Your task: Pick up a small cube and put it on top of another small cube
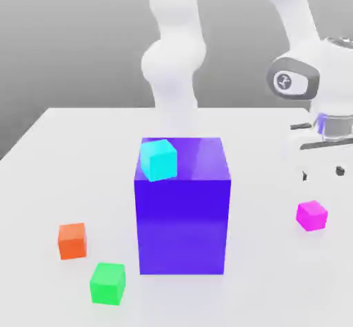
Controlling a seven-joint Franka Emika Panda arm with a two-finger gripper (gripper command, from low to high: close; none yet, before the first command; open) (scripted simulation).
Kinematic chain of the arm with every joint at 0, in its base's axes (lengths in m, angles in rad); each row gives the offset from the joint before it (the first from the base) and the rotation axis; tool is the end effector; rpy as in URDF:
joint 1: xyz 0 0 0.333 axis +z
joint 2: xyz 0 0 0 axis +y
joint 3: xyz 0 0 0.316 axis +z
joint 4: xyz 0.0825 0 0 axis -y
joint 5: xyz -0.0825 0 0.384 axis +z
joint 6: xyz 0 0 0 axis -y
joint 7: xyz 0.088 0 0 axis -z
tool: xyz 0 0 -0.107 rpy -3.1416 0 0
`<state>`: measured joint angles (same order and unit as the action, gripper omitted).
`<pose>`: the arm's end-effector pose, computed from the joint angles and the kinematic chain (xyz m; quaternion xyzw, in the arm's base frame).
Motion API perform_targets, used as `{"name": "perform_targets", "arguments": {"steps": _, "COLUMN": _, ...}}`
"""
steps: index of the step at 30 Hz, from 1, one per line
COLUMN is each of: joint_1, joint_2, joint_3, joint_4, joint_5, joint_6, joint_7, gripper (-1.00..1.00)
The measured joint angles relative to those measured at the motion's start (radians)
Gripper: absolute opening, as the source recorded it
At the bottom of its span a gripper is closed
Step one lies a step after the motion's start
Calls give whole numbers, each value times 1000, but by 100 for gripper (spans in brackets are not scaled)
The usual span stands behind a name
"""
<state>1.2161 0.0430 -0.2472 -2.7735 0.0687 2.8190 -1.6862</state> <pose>0.2220 0.3148 0.2014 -0.2722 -0.9622 -0.0039 0.0046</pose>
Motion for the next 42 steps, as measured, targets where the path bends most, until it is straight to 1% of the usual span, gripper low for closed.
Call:
{"name": "perform_targets", "arguments": {"steps": 3, "joint_1": -31, "joint_2": 109, "joint_3": 47, "joint_4": 20, "joint_5": 65, "joint_6": 82, "joint_7": -66, "gripper": 100}}
{"name": "perform_targets", "arguments": {"steps": 7, "joint_1": -118, "joint_2": 254, "joint_3": 153, "joint_4": 50, "joint_5": 147, "joint_6": 197, "joint_7": -132, "gripper": 100}}
{"name": "perform_targets", "arguments": {"steps": 8, "joint_1": -132, "joint_2": 273, "joint_3": 168, "joint_4": 54, "joint_5": 153, "joint_6": 213, "joint_7": -137, "gripper": -100}}
{"name": "perform_targets", "arguments": {"steps": 15, "joint_1": -130, "joint_2": 270, "joint_3": 166, "joint_4": 53, "joint_5": 155, "joint_6": 209, "joint_7": -139, "gripper": -100}}
{"name": "perform_targets", "arguments": {"steps": 17, "joint_1": -102, "joint_2": 215, "joint_3": 132, "joint_4": 42, "joint_5": 126, "joint_6": 165, "joint_7": -116, "gripper": -100}}
{"name": "perform_targets", "arguments": {"steps": 21, "joint_1": -66, "joint_2": 75, "joint_3": 70, "joint_4": 13, "joint_5": 14, "joint_6": 56, "joint_7": -33, "gripper": -100}}
{"name": "perform_targets", "arguments": {"steps": 23, "joint_1": -78, "joint_2": 50, "joint_3": 58, "joint_4": 45, "joint_5": 16, "joint_6": -4, "joint_7": -24, "gripper": -100}}
{"name": "perform_targets", "arguments": {"steps": 27, "joint_1": -215, "joint_2": 52, "joint_3": -29, "joint_4": 151, "joint_5": 69, "joint_6": -119, "joint_7": -78, "gripper": -100}}
{"name": "perform_targets", "arguments": {"steps": 32, "joint_1": -394, "joint_2": 56, "joint_3": -153, "joint_4": 256, "joint_5": 120, "joint_6": -228, "joint_7": -156, "gripper": -100}}
{"name": "perform_targets", "arguments": {"steps": 35, "joint_1": -513, "joint_2": 44, "joint_3": -240, "joint_4": 253, "joint_5": 99, "joint_6": -235, "joint_7": -192, "gripper": -100}}
{"name": "perform_targets", "arguments": {"steps": 40, "joint_1": -752, "joint_2": 16, "joint_3": -382, "joint_4": 215, "joint_5": 33, "joint_6": -218, "joint_7": -251, "gripper": -100}}
{"name": "perform_targets", "arguments": {"steps": 42, "joint_1": -815, "joint_2": 14, "joint_3": -416, "joint_4": 190, "joint_5": 14, "joint_6": -192, "joint_7": -276, "gripper": -100}}
